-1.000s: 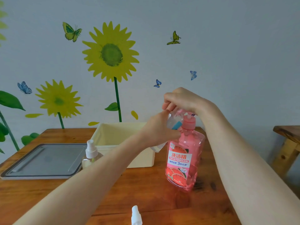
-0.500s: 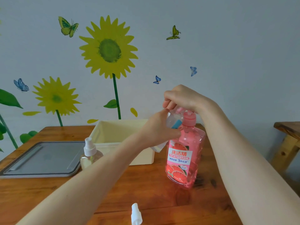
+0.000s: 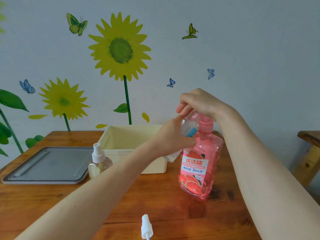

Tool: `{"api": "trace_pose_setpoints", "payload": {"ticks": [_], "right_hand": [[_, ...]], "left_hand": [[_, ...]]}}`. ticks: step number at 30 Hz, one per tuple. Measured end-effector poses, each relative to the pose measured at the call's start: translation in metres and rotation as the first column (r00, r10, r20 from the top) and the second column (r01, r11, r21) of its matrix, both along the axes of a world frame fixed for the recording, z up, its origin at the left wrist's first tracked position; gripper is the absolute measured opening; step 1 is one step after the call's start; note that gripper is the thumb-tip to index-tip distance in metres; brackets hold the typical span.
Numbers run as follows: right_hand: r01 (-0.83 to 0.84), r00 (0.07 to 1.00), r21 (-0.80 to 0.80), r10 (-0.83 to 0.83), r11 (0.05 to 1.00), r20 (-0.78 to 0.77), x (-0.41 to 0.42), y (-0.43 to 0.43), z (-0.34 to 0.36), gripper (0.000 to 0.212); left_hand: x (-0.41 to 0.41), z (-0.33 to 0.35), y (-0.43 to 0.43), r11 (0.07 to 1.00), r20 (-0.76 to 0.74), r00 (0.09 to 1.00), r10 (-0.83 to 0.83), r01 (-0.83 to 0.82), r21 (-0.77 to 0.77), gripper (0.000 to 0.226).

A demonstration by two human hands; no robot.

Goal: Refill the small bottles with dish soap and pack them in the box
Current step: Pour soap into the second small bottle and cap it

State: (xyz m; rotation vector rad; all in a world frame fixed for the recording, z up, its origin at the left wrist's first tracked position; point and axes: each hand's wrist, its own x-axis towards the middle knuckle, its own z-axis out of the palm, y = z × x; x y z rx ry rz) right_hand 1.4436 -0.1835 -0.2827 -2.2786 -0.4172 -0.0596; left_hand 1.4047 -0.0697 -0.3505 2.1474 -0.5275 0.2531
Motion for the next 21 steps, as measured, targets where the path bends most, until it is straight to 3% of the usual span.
{"api": "trace_pose_setpoints", "payload": {"ticks": [3,8,16,21], "right_hand": [[0.005,1.0,0.003,-0.005,1.0,-0.003,-0.002,-0.001,-0.007,0.031],[-0.003,0.999,-0.137,-0.002,0.991,-0.038,-0.007,0.006,0.004,0.033],[0.006,1.0,-0.03,-0.006,1.0,0.004,-0.002,0.001,-0.005,0.031],[-0.006,0.999,-0.132,0.001,0.991,-0.033,-0.005,0.005,0.003,0.032]], "left_hand": [[-0.001,-0.006,-0.002,1.0,-0.014,1.0,-0.013,0.013,-0.008,0.038],[-0.004,0.005,0.002,0.999,-0.017,1.0,-0.013,0.013,0.031,0.036],[0.001,-0.008,-0.003,0.999,0.008,1.0,-0.016,0.017,-0.031,0.038],[0.0,0.002,0.002,0.999,0.012,1.0,-0.012,0.011,0.051,0.037]]}}
